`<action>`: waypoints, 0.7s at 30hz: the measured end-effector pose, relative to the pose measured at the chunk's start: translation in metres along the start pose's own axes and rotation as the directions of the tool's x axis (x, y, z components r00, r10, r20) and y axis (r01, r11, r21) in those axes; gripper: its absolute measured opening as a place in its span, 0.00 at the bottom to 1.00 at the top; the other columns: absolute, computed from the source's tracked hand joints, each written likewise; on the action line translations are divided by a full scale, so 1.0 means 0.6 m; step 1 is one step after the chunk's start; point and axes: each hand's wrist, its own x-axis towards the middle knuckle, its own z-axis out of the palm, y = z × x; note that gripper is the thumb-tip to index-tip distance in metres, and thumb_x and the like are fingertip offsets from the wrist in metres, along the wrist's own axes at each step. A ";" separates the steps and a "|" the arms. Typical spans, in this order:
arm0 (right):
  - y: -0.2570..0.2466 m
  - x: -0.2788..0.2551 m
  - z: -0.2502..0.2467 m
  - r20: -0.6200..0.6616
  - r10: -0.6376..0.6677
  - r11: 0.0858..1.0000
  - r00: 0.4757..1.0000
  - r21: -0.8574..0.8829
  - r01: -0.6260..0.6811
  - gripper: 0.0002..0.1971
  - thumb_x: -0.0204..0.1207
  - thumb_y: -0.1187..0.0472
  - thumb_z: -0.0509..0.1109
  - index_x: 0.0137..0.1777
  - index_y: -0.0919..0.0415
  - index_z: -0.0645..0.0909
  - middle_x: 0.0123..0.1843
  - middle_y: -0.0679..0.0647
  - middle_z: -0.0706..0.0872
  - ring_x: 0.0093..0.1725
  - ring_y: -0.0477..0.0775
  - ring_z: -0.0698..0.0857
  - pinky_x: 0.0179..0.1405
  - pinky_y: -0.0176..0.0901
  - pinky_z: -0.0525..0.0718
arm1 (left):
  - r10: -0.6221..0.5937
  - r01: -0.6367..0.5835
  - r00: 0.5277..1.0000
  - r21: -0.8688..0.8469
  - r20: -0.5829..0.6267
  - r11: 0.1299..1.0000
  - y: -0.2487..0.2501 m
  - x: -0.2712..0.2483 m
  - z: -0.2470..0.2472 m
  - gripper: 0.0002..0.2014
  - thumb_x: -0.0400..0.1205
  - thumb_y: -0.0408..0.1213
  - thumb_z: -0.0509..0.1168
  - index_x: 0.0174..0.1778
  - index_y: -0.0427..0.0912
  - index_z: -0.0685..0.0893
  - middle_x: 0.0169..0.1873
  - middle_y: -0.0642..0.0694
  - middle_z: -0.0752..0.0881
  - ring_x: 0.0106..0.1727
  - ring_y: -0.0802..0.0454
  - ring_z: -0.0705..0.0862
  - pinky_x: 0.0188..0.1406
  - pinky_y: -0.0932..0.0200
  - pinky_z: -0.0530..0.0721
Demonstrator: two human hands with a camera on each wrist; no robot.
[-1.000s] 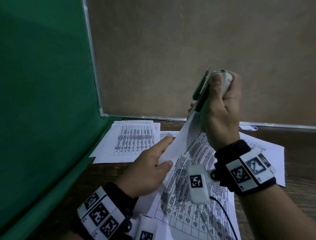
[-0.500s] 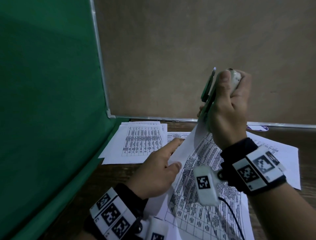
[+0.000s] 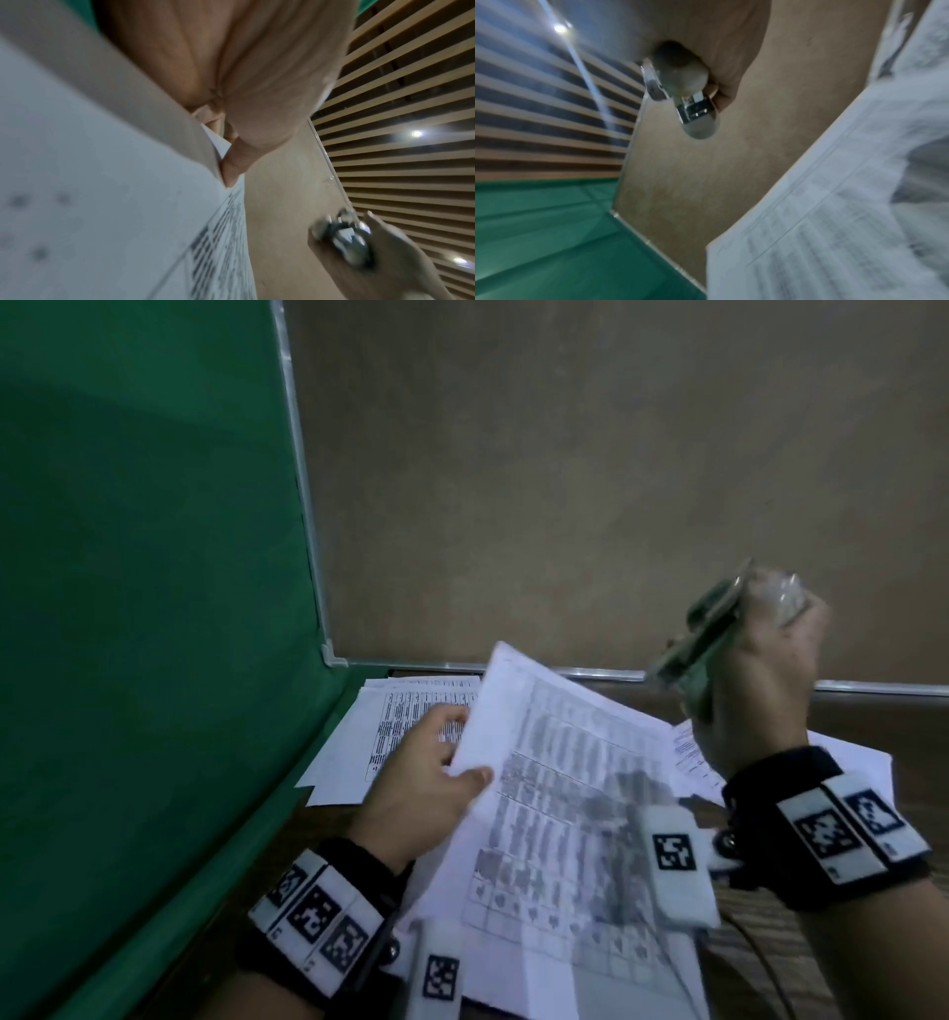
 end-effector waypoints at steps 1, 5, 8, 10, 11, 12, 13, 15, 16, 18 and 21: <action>0.017 0.008 -0.024 -0.008 0.122 0.992 0.993 -0.035 -0.122 0.11 0.90 0.47 0.63 0.61 0.51 0.68 0.44 0.56 0.84 0.32 0.55 0.83 0.29 0.48 0.82 | -0.021 0.020 0.999 -0.018 -0.049 1.000 -0.003 0.014 -0.015 0.23 0.82 0.25 0.73 0.59 0.59 0.77 0.47 0.44 0.96 0.45 0.39 0.95 0.48 0.38 0.93; 0.088 0.021 -0.119 -0.036 0.492 0.852 0.870 -0.186 -0.489 0.19 0.81 0.46 0.71 0.62 0.59 0.76 0.46 0.62 0.84 0.36 0.61 0.87 0.38 0.53 0.86 | -0.043 0.053 0.984 0.051 -0.173 0.997 -0.006 0.095 -0.091 0.18 0.82 0.22 0.72 0.53 0.50 0.77 0.53 0.36 0.92 0.48 0.38 0.92 0.47 0.48 0.87; 0.119 0.015 -0.160 -0.079 0.632 0.746 0.771 -0.210 -0.632 0.16 0.82 0.49 0.68 0.51 0.64 0.80 0.34 0.65 0.85 0.31 0.64 0.86 0.40 0.55 0.84 | -0.039 0.115 0.977 0.370 -0.208 0.922 -0.025 0.157 -0.146 0.08 0.81 0.29 0.75 0.49 0.43 0.84 0.58 0.37 0.89 0.61 0.35 0.88 0.51 0.54 0.79; 0.138 0.013 -0.180 -0.093 0.711 0.690 0.697 -0.099 -0.717 0.14 0.86 0.52 0.68 0.45 0.63 0.78 0.28 0.62 0.81 0.30 0.61 0.81 0.40 0.54 0.81 | -0.180 0.205 0.978 0.626 -0.105 0.753 -0.032 0.176 -0.163 0.13 0.84 0.45 0.74 0.62 0.46 0.87 0.69 0.39 0.85 0.70 0.37 0.84 0.60 0.54 0.78; 0.148 0.015 -0.188 -0.098 0.738 0.667 0.668 -0.050 -0.744 0.13 0.86 0.51 0.69 0.45 0.61 0.77 0.30 0.61 0.80 0.30 0.60 0.80 0.40 0.52 0.83 | -0.262 0.209 0.964 0.734 -0.044 0.646 -0.037 0.179 -0.165 0.21 0.84 0.53 0.72 0.70 0.48 0.85 0.76 0.41 0.82 0.74 0.39 0.82 0.66 0.53 0.78; 0.151 0.015 -0.191 -0.099 0.761 0.642 0.641 -0.025 -0.767 0.13 0.85 0.51 0.70 0.46 0.60 0.77 0.32 0.59 0.80 0.30 0.59 0.81 0.40 0.50 0.85 | -0.322 0.187 0.947 0.804 0.006 0.564 -0.039 0.178 -0.162 0.27 0.84 0.58 0.69 0.76 0.50 0.82 0.80 0.44 0.79 0.76 0.42 0.80 0.72 0.53 0.76; 0.154 0.019 -0.195 -0.103 0.775 0.625 0.623 -0.022 -0.780 0.13 0.85 0.50 0.70 0.46 0.59 0.76 0.32 0.59 0.80 0.30 0.58 0.81 0.39 0.48 0.86 | -0.363 0.148 0.930 0.846 0.056 0.512 -0.043 0.175 -0.155 0.29 0.84 0.62 0.67 0.79 0.52 0.80 0.82 0.46 0.77 0.77 0.44 0.79 0.75 0.54 0.74; 0.153 0.021 -0.195 -0.106 0.787 0.611 0.608 -0.008 -0.791 0.14 0.85 0.48 0.69 0.45 0.59 0.76 0.30 0.59 0.80 0.29 0.58 0.82 0.37 0.46 0.86 | -0.458 0.065 0.873 0.890 0.169 0.451 -0.048 0.160 -0.129 0.31 0.85 0.64 0.64 0.82 0.56 0.78 0.84 0.50 0.74 0.81 0.48 0.75 0.78 0.56 0.69; 0.152 0.021 -0.195 -0.077 0.800 0.596 0.595 -0.016 -0.803 0.15 0.85 0.48 0.69 0.45 0.59 0.76 0.31 0.59 0.81 0.29 0.58 0.82 0.37 0.46 0.86 | -0.507 0.025 0.835 0.905 0.215 0.425 -0.052 0.155 -0.113 0.32 0.85 0.65 0.63 0.84 0.56 0.74 0.86 0.50 0.70 0.84 0.48 0.72 0.80 0.56 0.66; 0.146 0.017 -0.193 -0.024 0.828 0.559 0.561 -0.046 -0.828 0.17 0.86 0.46 0.68 0.44 0.60 0.77 0.31 0.59 0.81 0.29 0.58 0.82 0.40 0.47 0.83 | -0.574 -0.016 0.782 0.929 0.242 0.369 -0.061 0.154 -0.084 0.36 0.87 0.65 0.60 0.90 0.55 0.63 0.90 0.50 0.60 0.90 0.48 0.60 0.87 0.52 0.58; 0.142 0.014 -0.200 0.013 0.844 0.536 0.537 -0.073 -0.841 0.18 0.83 0.44 0.69 0.44 0.60 0.77 0.32 0.59 0.81 0.32 0.59 0.83 0.41 0.48 0.83 | -0.593 -0.053 0.774 0.956 0.223 0.290 -0.060 0.165 -0.066 0.36 0.91 0.61 0.55 0.92 0.51 0.54 0.92 0.48 0.54 0.92 0.47 0.54 0.88 0.50 0.55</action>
